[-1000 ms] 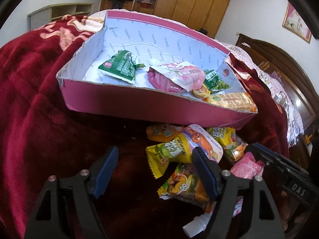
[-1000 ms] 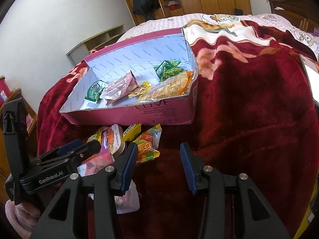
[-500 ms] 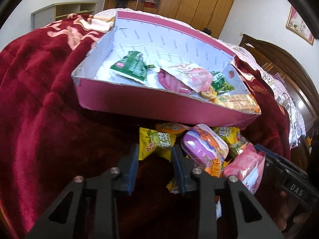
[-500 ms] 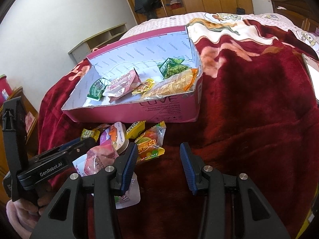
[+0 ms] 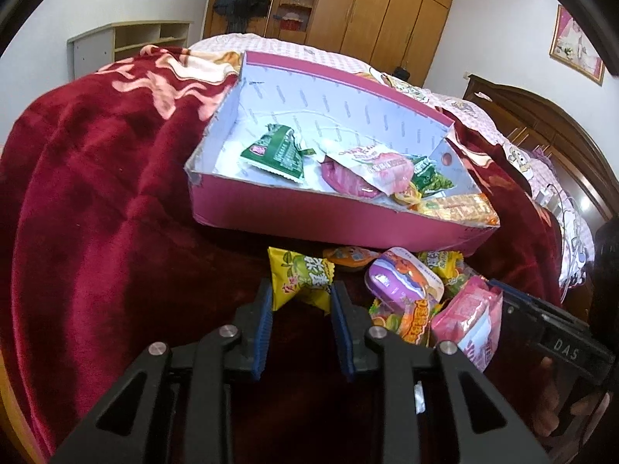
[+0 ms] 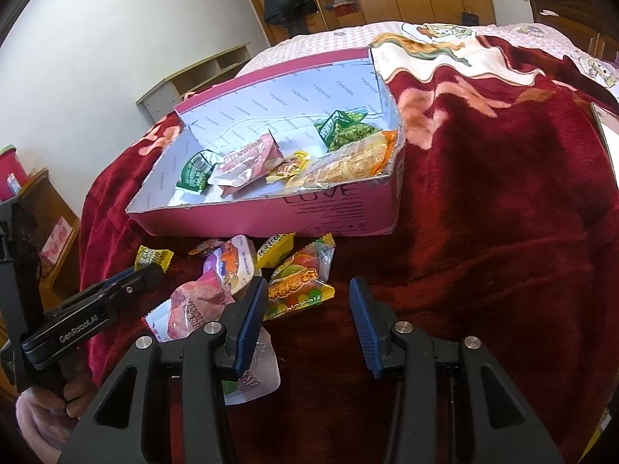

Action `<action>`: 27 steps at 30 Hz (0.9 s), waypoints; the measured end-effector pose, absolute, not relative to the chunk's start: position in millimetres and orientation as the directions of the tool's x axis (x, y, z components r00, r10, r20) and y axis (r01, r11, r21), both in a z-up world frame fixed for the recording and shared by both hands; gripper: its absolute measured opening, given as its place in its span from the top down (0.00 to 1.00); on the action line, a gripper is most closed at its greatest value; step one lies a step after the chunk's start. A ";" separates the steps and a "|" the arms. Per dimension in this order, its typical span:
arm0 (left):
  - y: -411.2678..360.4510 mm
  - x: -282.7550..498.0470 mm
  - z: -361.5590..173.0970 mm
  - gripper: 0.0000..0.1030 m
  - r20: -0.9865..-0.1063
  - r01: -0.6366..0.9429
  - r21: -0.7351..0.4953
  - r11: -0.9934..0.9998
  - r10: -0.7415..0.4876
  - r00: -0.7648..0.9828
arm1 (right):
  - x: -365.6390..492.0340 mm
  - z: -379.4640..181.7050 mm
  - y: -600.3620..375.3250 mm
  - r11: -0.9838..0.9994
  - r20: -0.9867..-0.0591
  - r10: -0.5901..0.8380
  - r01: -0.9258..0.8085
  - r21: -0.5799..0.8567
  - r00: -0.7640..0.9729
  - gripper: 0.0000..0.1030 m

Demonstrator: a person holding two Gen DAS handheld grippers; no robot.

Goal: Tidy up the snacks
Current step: 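Grasp the small yellow snack packet with the left gripper, then grasp the colourful candy bag with the right gripper while the left holds the yellow packet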

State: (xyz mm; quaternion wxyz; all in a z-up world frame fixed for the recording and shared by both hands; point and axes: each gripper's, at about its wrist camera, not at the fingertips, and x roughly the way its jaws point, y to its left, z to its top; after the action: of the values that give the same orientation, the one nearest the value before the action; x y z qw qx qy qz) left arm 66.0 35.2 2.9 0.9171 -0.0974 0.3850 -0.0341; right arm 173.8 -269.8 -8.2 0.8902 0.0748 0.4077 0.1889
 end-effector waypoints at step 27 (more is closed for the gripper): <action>38.9 68.8 -11.7 0.71 -0.714 -0.013 -0.198 0.980 -0.135 0.687 | 194.8 -31.8 -265.3 0.893 -0.704 0.444 -0.211 0.397 0.554 0.54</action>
State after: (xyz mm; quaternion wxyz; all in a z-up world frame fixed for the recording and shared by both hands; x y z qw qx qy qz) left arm 68.8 38.9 -11.7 0.9136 -0.0941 0.3941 -0.0335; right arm 194.8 -265.3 -31.8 0.8712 0.1346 0.4332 0.1880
